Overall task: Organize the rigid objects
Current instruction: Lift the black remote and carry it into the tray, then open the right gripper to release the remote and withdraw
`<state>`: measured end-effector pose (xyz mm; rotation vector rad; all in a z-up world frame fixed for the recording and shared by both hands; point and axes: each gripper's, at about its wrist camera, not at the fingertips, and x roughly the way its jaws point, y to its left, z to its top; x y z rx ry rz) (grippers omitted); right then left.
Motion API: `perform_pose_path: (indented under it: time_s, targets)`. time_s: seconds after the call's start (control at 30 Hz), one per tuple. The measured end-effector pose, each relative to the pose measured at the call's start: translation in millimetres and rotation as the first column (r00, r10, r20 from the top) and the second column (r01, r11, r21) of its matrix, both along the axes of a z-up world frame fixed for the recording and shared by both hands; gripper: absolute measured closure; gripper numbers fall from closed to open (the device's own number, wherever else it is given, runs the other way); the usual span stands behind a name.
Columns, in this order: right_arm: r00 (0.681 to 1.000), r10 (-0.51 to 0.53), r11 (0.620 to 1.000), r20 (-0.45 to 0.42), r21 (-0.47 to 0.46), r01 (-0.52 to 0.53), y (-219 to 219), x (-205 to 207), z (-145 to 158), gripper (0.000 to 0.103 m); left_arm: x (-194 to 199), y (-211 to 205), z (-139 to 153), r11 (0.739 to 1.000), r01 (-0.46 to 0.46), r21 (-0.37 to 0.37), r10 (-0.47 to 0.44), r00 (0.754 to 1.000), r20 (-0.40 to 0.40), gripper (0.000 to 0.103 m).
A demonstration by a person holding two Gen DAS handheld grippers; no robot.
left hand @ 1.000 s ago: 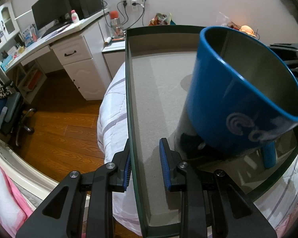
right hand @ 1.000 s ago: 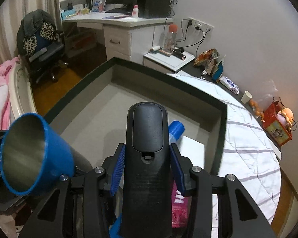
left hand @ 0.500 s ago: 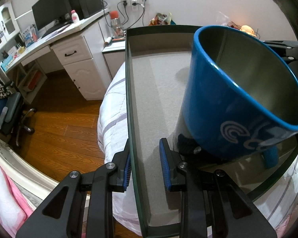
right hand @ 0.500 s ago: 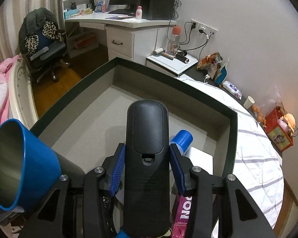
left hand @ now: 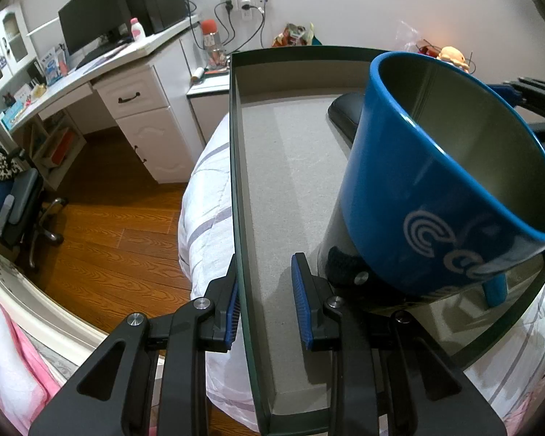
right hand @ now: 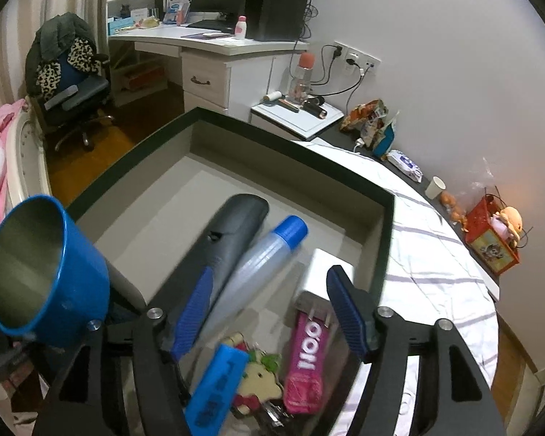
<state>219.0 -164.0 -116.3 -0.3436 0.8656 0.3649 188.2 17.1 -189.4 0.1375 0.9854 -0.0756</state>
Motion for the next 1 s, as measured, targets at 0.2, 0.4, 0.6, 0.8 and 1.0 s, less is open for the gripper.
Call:
perform_pose_path:
  time_s: [0.2, 0.4, 0.6, 0.8, 1.0]
  targets:
    - [1.0, -0.017, 0.998, 0.02, -0.056, 0.018, -10, -7, 0, 0.023, 0, 1, 0, 1.0, 0.0, 0.001, 0.0, 1.0, 0.0, 0.078]
    - [0.999, -0.012, 0.99, 0.037, -0.14, 0.018, -13, -12, -7, 0.022, 0, 2, 1, 1.0, -0.003, -0.001, 0.003, 1.0, 0.001, 0.078]
    - [0.999, 0.035, 0.989, 0.006, -0.147, -0.033, -2, -13, -18, 0.022, -1, 2, 1, 1.0, -0.002, 0.0, 0.002, 1.0, 0.0, 0.078]
    - [0.999, 0.035, 0.987, 0.002, -0.159, -0.035, 9, -7, -21, 0.022, -1, 3, 1, 1.0, -0.005, 0.006, 0.005, 1.0, 0.0, 0.079]
    - [0.998, 0.051, 0.997, -0.029, -0.062, -0.053, 6, -3, -23, 0.022, -2, 3, 1, 1.0, -0.004, 0.006, 0.004, 1.0, 0.001, 0.078]
